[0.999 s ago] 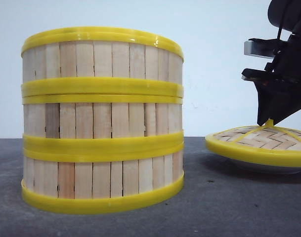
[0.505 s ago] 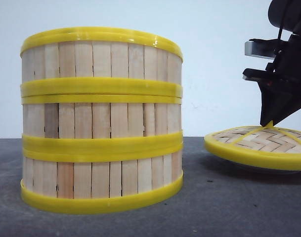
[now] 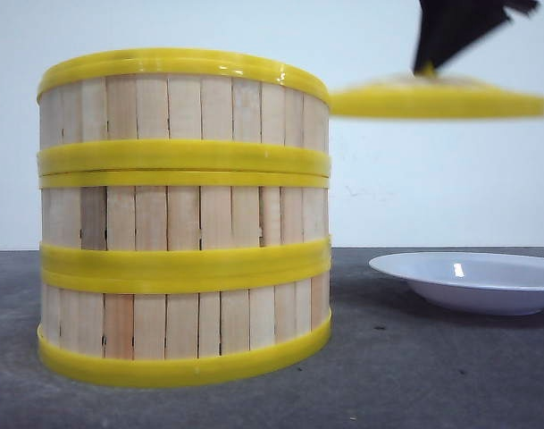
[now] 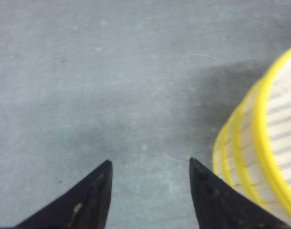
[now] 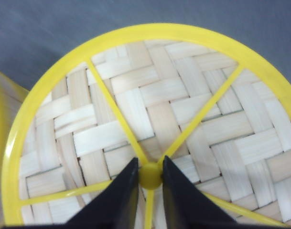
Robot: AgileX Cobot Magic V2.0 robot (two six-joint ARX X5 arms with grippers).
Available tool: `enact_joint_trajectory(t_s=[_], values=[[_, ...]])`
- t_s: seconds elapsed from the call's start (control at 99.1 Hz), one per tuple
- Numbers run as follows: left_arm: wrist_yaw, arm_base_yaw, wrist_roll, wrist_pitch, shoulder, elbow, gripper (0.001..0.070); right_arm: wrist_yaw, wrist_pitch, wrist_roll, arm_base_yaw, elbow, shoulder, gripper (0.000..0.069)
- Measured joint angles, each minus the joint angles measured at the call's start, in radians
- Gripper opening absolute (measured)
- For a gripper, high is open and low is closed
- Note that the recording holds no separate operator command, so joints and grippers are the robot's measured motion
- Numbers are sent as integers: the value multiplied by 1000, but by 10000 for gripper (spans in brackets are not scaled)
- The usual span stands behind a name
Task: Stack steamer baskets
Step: 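Lift the woven lid off the plate and carry it over the stack, then lower the lid onto the top basket, open the right gripper, withdraw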
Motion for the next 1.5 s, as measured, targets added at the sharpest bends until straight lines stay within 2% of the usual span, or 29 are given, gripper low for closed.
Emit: enact_joint_trajectory(t_s=[0.252,0.676,0.908,1.503], values=[[-2,69,-1,0,0,0,298,-30,-10,5,160,135,0,56],[-2,74,-3,2,1,0,298,-30,93,32,393,135,33,55],[-2,74,-3,1,1,0,298,-30,93,38,444,135,87,55],[-3,74,-3,1,1,0,298,-30,61,39,466,135,154,55]])
